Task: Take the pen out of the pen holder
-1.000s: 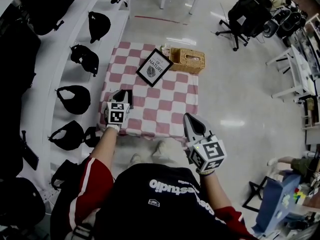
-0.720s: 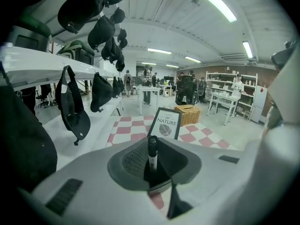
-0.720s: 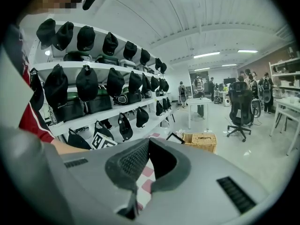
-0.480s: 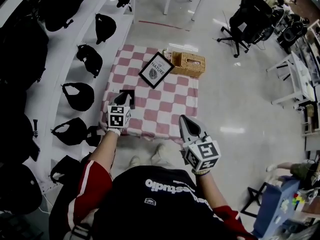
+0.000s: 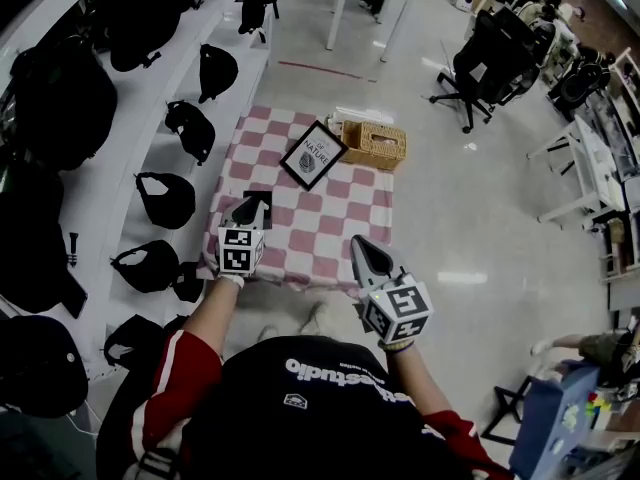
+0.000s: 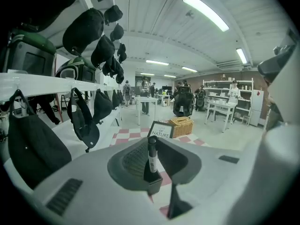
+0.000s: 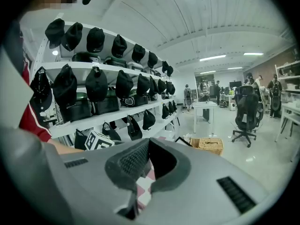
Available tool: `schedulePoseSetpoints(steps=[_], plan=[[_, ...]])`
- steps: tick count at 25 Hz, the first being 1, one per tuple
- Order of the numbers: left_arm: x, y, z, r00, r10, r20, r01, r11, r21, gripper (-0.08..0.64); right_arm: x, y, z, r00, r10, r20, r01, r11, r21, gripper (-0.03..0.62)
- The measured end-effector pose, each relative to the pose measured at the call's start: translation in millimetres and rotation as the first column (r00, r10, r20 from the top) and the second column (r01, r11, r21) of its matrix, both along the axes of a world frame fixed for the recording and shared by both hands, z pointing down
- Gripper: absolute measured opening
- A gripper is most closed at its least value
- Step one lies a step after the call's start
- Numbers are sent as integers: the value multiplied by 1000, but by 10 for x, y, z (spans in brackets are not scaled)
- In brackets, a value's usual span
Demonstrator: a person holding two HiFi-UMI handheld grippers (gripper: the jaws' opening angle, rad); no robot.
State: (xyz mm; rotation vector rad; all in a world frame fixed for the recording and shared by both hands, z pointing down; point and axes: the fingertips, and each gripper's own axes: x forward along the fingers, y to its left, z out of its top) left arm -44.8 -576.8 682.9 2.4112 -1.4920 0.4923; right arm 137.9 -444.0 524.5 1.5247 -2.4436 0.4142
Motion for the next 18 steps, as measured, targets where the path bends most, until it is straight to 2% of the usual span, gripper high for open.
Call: schedulePoseSetpoints(steps=[5, 11, 18], plan=[[-43, 55, -305, 998, 1, -56, 1, 999, 39, 66, -63, -17, -43, 1000, 6, -2, -6, 1000, 23, 2], [-116, 168, -720, 998, 32, -56, -26, 995, 101, 66, -74, 26, -106, 999, 33, 6, -33, 999, 35, 2], [-272, 347, -1187, 994, 48, -101, -31, 987, 156, 66, 182, 50, -345, 995, 96, 24, -98, 993, 64, 2]])
